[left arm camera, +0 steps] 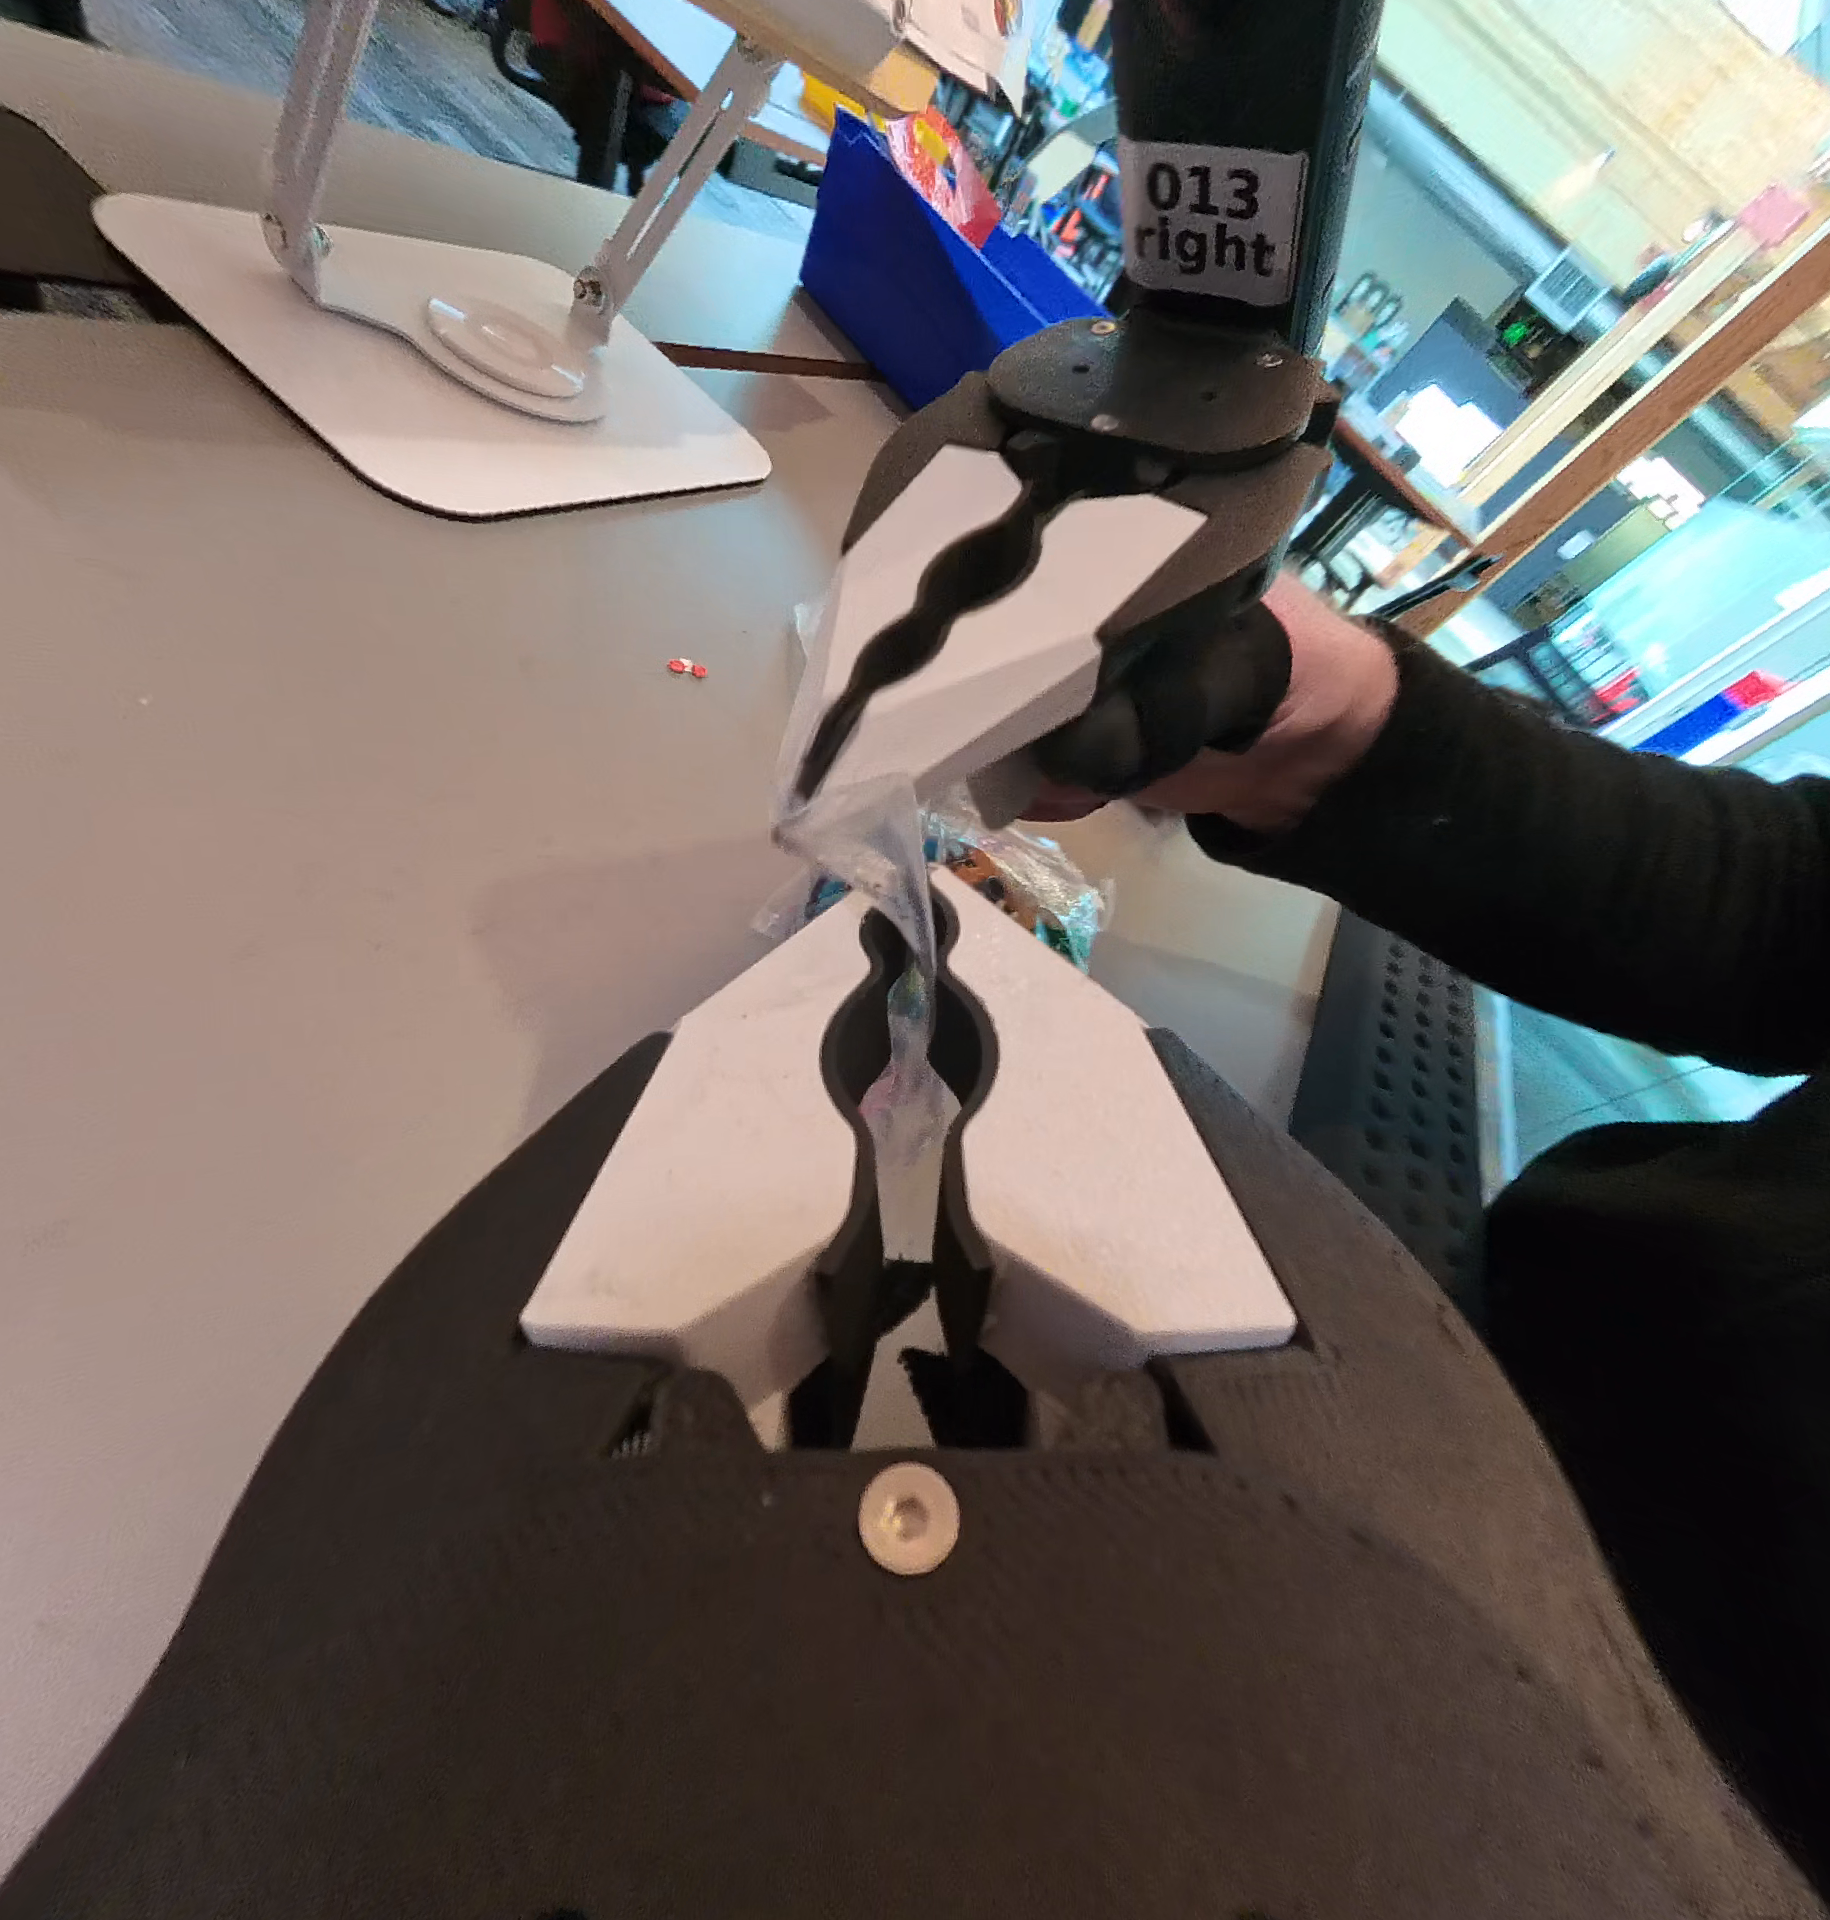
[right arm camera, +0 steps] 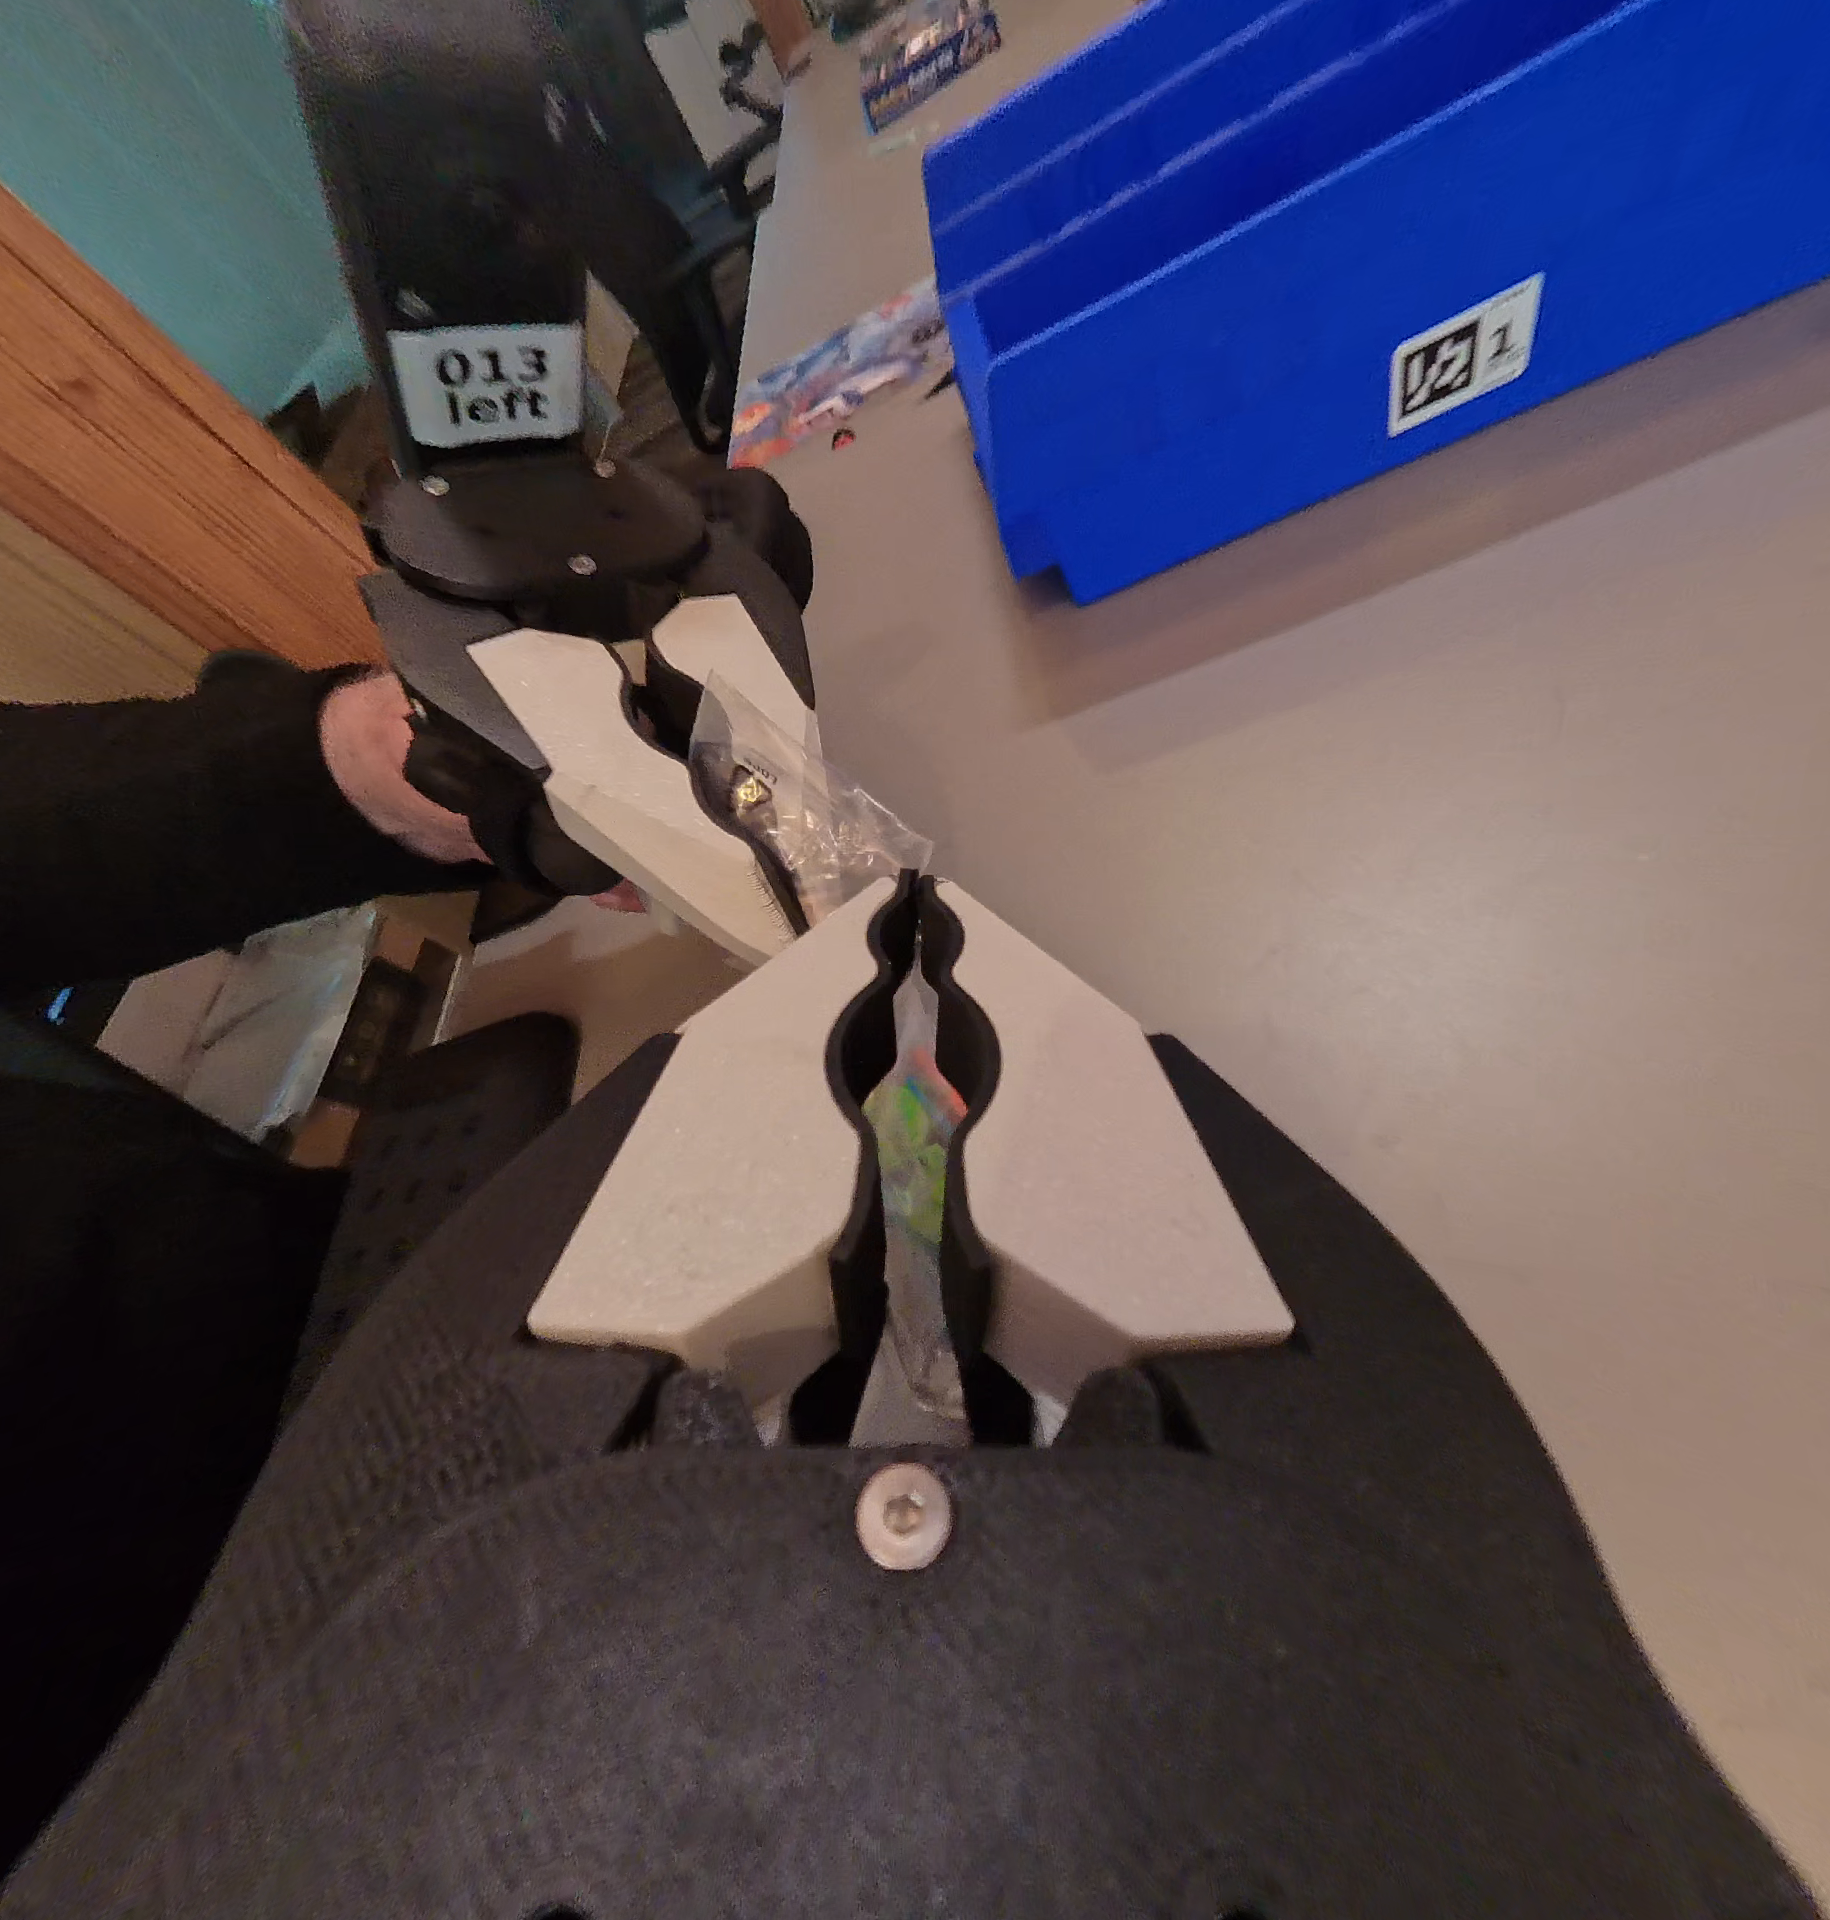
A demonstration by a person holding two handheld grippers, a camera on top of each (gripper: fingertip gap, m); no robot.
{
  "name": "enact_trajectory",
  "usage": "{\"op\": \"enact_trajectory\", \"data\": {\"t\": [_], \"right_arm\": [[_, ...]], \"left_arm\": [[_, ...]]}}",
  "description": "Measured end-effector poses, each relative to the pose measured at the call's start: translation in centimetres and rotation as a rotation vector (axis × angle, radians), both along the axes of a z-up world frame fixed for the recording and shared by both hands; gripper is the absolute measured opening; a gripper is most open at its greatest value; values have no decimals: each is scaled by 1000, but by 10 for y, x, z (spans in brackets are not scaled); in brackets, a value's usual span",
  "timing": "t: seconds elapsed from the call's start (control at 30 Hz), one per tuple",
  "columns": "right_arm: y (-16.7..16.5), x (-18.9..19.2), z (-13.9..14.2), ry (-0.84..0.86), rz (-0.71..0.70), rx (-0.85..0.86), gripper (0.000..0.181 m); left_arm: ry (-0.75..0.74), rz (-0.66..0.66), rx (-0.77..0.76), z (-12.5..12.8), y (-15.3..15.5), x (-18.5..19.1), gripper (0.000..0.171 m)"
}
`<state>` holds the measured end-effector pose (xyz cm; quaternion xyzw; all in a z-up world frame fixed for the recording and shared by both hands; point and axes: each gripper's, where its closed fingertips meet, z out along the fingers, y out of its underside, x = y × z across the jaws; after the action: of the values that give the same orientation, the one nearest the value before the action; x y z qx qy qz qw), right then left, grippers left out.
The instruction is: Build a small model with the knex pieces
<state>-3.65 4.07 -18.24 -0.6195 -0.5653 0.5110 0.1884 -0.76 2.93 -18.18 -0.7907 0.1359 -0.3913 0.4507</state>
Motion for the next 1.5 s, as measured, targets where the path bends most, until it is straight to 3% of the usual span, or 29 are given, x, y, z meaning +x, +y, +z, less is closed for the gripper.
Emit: {"op": "enact_trajectory", "data": {"t": [0.17, 0.33, 0.87, 1.5], "right_arm": [[-3, -2, -4, -38, -13, 55, 0], [-10, -4, -15, -118, 2, 131, 0], [-17, -14, -44, -208, 42, 166, 0], [9, -29, -75, -314, -62, 300, 0]], "left_arm": [[82, 5, 49, 1, -1, 1, 0], [280, -38, 95, -6, -7, 7, 0], [346, -19, 115, -20, -16, 14, 0], [453, 33, 121, -37, -9, 14, 0]]}}
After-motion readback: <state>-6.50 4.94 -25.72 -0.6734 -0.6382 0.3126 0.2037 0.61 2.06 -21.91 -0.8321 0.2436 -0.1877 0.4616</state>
